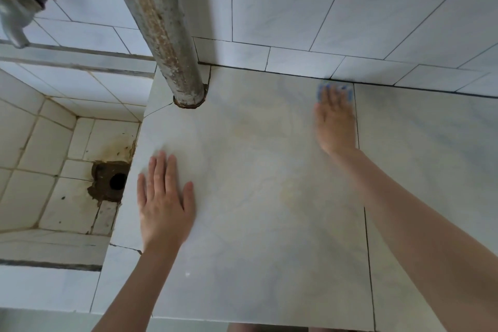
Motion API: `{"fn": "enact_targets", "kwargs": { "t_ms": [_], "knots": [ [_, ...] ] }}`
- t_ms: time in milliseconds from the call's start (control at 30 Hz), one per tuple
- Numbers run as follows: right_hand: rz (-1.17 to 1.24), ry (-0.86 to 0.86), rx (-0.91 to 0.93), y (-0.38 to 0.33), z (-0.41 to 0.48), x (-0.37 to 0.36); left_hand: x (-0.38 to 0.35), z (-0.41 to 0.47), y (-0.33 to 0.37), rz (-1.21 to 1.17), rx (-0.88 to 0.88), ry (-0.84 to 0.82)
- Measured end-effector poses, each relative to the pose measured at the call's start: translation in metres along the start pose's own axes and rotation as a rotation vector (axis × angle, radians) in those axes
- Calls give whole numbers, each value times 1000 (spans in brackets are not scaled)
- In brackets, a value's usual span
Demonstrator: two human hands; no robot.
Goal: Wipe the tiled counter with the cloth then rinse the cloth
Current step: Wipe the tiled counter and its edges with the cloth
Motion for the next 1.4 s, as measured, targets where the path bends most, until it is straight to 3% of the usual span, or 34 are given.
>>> {"fn": "enact_targets", "kwargs": {
  "t_ms": [67, 200, 333, 767, 867, 967, 1100, 1200, 1400],
  "knots": [
    [-11, 4, 224, -51, -28, -8, 0, 0, 0, 3, -3, -2],
    [64, -155, 590, -129, -128, -29, -1, 0, 0, 2, 1, 7],
    [65, -196, 820, -131, -184, -26, 0, 0, -2, -6, 8, 29],
    [-66, 72, 798, -157, -144, -32, 0, 0, -2, -11, 14, 32],
    [-132, 163, 589, -141, -74, -27, 1, -1, -2, -1, 14, 22],
    [-172, 146, 283, -112, -15, -20, 1, 0, 1, -12, 2, 20],
    [-79, 56, 98, -112, -21, -23, 2, 0, 0, -13, 3, 21],
    [-28, 14, 253, -128, -50, -34, 1, 0, -1, -9, 5, 18],
    [35, -36, 798, -155, -157, -33, 0, -1, -2, -8, 16, 15]
  ]
}}
Point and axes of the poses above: each hand's wrist, its own z-axis towards the middle knuckle, its own x-axis out of the back of the hand, y = z × x, the point moved 10 cm from there along z, towards the middle knuckle, and after that the axes turned 15 degrees about -x, right-handed, at the moved point
